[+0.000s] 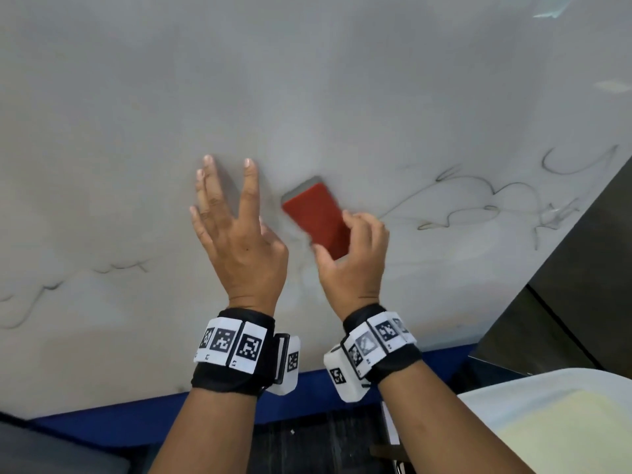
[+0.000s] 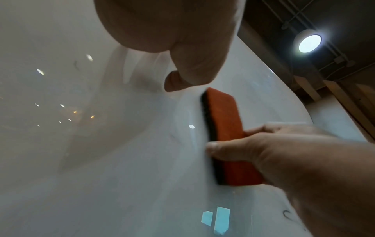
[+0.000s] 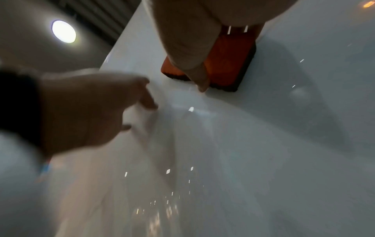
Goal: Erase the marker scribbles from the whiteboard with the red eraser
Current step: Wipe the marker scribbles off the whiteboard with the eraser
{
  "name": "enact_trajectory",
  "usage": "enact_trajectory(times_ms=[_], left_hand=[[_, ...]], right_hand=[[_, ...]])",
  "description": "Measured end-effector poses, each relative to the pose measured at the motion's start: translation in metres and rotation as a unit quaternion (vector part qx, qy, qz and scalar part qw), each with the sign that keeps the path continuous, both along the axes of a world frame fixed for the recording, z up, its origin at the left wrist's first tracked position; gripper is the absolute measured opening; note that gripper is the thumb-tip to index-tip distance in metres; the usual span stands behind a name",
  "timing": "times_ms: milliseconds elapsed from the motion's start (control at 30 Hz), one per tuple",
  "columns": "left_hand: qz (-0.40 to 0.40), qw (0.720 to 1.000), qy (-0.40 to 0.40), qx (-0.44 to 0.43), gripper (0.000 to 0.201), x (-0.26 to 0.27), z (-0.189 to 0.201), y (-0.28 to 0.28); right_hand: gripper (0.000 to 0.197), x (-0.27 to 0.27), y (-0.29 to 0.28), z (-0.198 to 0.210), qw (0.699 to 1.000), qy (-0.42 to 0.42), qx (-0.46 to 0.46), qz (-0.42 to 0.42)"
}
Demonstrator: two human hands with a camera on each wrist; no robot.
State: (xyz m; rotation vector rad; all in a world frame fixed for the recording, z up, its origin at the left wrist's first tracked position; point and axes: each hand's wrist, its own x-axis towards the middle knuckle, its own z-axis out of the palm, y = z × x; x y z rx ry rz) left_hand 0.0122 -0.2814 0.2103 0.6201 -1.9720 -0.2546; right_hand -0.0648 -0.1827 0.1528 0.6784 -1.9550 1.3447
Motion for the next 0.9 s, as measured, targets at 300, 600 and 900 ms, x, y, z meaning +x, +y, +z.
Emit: enact_trajectory(times_ms=[300,600,900], left_hand=[[-0.026,0.999,-0.009,-0.022,0.082,-0.016,-0.005,0.024],[-0.023,0.999,-0.034,-0.034,0.088,-0.03,-0.006,0.037],[-0.019,0.999,-0.038,-0.027,0.087,-0.036,-0.006,0.045]], right_hand=[[0.061,-0.011,0.018,-0.002,0.999,-0.01,-0.026,-0.028],[0.063,-0.04,0.041,0.012,0.993,-0.037,-0.09,-0.065],[0.063,-0.06,0.067,0.022,0.991,-0.025,-0.103,-0.079]])
